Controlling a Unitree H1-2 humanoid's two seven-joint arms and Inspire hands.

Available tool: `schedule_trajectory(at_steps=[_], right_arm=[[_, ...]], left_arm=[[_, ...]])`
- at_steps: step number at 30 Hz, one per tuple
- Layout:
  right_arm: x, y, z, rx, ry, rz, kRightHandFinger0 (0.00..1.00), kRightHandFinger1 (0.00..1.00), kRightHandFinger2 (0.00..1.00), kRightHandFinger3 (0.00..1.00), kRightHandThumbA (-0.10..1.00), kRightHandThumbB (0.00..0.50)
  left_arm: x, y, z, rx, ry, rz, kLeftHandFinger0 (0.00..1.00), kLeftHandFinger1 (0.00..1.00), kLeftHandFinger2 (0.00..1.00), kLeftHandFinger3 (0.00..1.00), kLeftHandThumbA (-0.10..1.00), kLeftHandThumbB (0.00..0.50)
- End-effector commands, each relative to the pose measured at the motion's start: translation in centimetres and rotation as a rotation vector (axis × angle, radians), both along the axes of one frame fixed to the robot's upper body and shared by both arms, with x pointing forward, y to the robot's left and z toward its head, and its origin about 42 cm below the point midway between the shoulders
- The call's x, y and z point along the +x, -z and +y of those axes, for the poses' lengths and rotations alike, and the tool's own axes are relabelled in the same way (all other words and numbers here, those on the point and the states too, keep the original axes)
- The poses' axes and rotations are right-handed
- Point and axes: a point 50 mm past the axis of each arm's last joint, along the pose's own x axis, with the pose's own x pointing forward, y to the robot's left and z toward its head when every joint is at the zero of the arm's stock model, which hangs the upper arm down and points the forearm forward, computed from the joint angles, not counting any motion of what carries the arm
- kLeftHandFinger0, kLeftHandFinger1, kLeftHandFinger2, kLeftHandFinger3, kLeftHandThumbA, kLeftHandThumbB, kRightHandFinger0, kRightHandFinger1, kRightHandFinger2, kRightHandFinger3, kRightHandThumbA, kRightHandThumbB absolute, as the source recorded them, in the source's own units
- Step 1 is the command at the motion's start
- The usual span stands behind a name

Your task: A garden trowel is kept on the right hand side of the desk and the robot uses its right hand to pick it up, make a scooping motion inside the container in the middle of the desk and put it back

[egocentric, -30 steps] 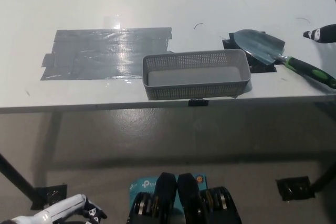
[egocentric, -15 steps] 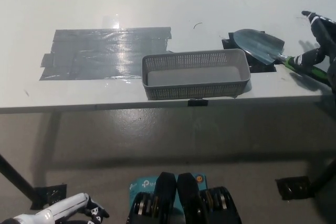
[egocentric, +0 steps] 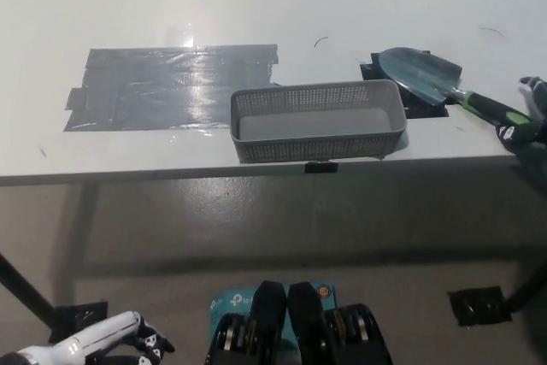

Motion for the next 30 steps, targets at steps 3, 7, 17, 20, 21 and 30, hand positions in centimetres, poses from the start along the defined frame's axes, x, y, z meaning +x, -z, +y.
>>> schedule_trajectory(at_steps=[3,7,17,20,21,30], right_arm=[[1.5,-2.1,-0.9,-0.044,-0.004,-0.069,1.0,1.0,1.0,1.0,0.64,0.293],[2.1,-2.4,2.0,-0.044,-0.081,-0.085,1.0,1.0,1.0,1.0,0.63,0.304],[3.1,-6.4,6.4,-0.153,-0.266,-0.165,1.0,1.0,1.0,1.0,0.5,0.288],[3.2,-6.5,5.9,-0.203,-0.288,-0.132,1.0,1.0,1.0,1.0,0.51,0.287],[3.1,-6.4,5.5,-0.218,-0.284,-0.126,1.0,1.0,1.0,1.0,0.51,0.295],[2.9,-4.0,0.8,-0.257,-0.115,0.082,1.0,1.0,1.0,1.0,0.47,0.263]], left_arm=[[0.1,-1.1,0.1,0.029,0.017,-0.021,0.83,0.67,0.73,0.75,1.0,0.435],[0.0,-1.2,-0.1,0.049,0.023,-0.032,0.9,0.71,0.77,0.79,1.0,0.493],[0.4,-1.7,-0.2,0.047,0.028,-0.045,0.85,0.7,0.74,0.75,1.0,0.5],[0.5,-1.6,-0.2,0.033,0.021,-0.037,0.87,0.7,0.74,0.75,1.0,0.481],[0.5,-1.7,-0.2,0.049,0.028,-0.047,0.86,0.7,0.74,0.75,1.0,0.482],[1.3,-2.2,-0.3,0.052,0.039,-0.051,0.89,0.72,0.75,0.77,1.0,0.499]])
